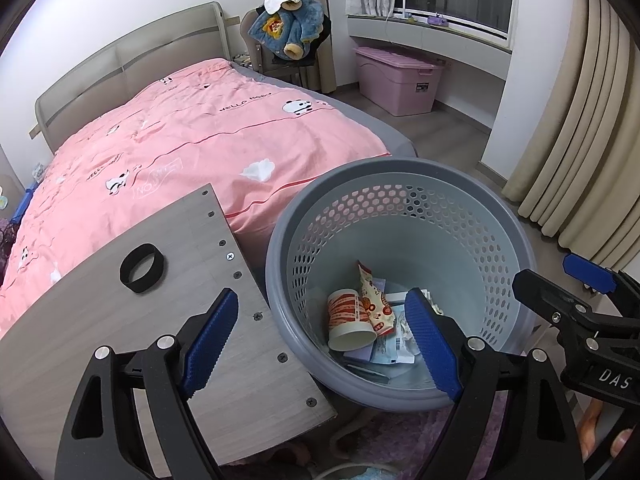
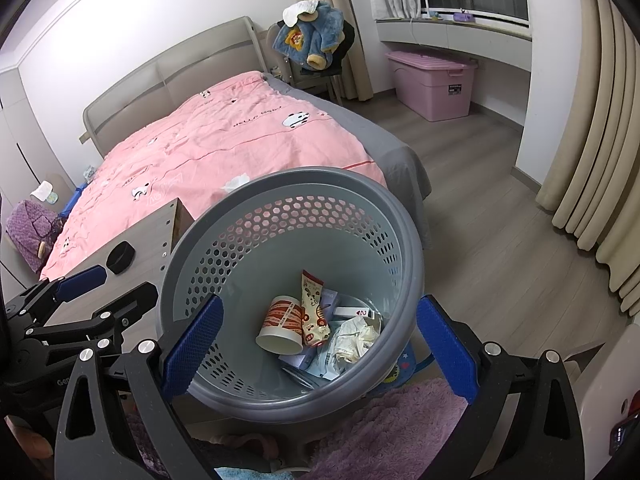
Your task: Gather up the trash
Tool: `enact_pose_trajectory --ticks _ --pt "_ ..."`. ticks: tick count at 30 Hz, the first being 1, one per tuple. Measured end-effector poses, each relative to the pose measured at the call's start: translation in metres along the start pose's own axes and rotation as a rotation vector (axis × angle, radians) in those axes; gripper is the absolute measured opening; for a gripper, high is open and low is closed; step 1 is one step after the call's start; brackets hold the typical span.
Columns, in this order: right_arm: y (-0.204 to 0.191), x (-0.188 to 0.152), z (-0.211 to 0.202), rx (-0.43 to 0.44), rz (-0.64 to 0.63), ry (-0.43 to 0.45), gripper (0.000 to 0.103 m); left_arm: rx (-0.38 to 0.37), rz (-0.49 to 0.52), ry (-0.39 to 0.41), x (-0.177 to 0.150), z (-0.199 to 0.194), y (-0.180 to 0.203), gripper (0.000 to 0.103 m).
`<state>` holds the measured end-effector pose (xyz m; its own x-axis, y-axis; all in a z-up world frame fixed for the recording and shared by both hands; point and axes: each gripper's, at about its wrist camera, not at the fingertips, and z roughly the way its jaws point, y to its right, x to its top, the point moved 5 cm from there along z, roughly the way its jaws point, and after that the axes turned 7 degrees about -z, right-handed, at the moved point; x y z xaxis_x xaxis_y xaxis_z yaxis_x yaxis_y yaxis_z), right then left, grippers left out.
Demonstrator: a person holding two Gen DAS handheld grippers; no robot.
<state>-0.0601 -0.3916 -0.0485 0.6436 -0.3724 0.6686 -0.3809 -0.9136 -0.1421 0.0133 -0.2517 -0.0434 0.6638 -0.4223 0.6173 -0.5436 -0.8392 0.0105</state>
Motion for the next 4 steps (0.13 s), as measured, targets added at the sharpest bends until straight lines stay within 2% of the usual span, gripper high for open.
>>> enact_pose_trajectory --ticks 4 --pt "-0.0015 -0.0014 0.0008 0.001 -0.001 -0.002 0.095 0.002 0.000 0.001 0.0007 -0.0002 -0.0001 0.082"
